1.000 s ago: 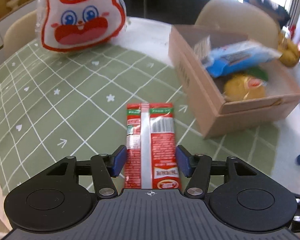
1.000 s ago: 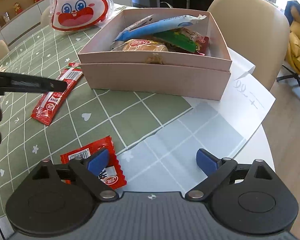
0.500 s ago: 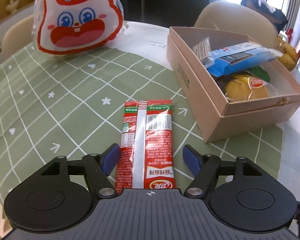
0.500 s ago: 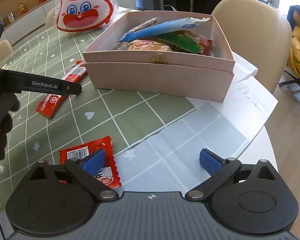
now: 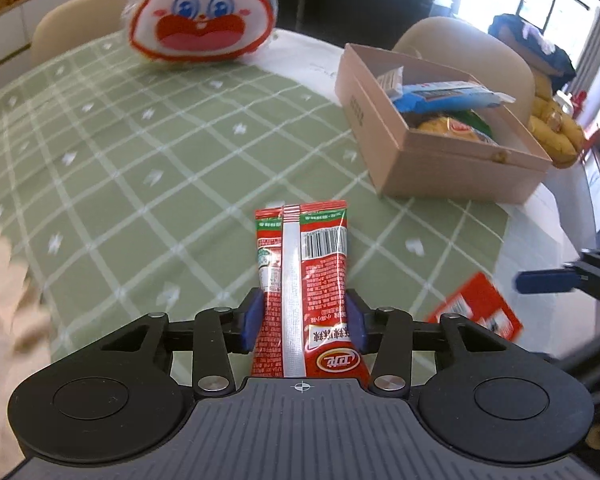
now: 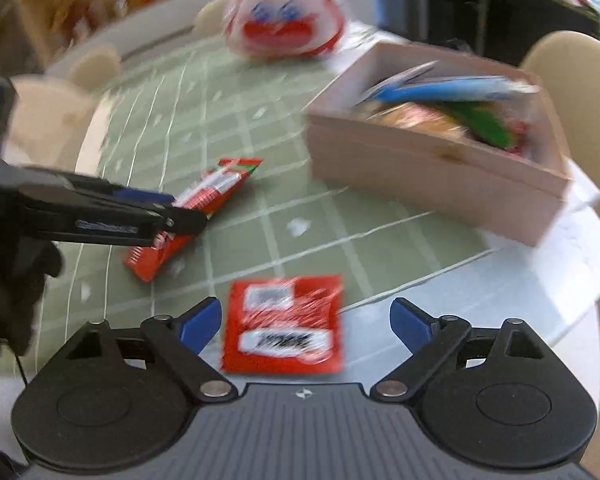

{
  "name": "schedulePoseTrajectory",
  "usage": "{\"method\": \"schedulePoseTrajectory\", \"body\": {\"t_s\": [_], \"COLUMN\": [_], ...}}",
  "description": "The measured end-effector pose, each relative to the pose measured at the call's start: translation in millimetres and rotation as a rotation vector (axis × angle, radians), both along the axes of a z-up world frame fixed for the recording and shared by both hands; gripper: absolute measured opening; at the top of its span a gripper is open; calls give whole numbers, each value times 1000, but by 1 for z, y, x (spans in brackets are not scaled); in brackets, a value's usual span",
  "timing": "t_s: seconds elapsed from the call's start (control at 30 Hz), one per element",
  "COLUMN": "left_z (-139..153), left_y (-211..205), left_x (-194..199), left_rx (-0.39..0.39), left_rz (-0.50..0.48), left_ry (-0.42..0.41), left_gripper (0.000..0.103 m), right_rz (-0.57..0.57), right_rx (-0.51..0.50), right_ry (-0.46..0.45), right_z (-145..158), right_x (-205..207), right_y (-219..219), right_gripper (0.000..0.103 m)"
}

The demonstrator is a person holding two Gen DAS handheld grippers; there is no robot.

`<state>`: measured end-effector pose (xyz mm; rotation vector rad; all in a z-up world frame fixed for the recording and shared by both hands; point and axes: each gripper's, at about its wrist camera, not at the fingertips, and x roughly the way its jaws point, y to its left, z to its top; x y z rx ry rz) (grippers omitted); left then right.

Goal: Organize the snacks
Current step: 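Grasp the small red packet with the right tool while the left tool lifts the sauce sticks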

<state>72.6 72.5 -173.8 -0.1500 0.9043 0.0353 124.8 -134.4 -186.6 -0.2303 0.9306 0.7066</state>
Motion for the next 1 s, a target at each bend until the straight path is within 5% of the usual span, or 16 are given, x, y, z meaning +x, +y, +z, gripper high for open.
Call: {"method": "schedulePoseTrajectory", "body": {"t_s": [0.2,0.4,0.67,0.83,1.0], "left_z": [2,10,35,94,148], "left_y": [-6,-21,-58,-67,-71], "left_x": [-26,-31,-28,-6,63], "left_rx": [4,-4,-37,-127,-161], "left_rz": [23,1,-95,-138,-118], "left_ry": [11,15,-20,-185,-367], "left_gripper": [48,48,48,47,47], "right_rz": [56,141,62,-29,-112], "right_rx": [-87,-154,10,93,146], "right_ry": [-26,-118,-122,-251,-359], "right_z": [-7,3,57,110,144], "right_x": [-6,-13,-9,-8,-2], "right_y": [17,14,-53,-95,-115], "right_gripper": [85,50,48,48,48]}}
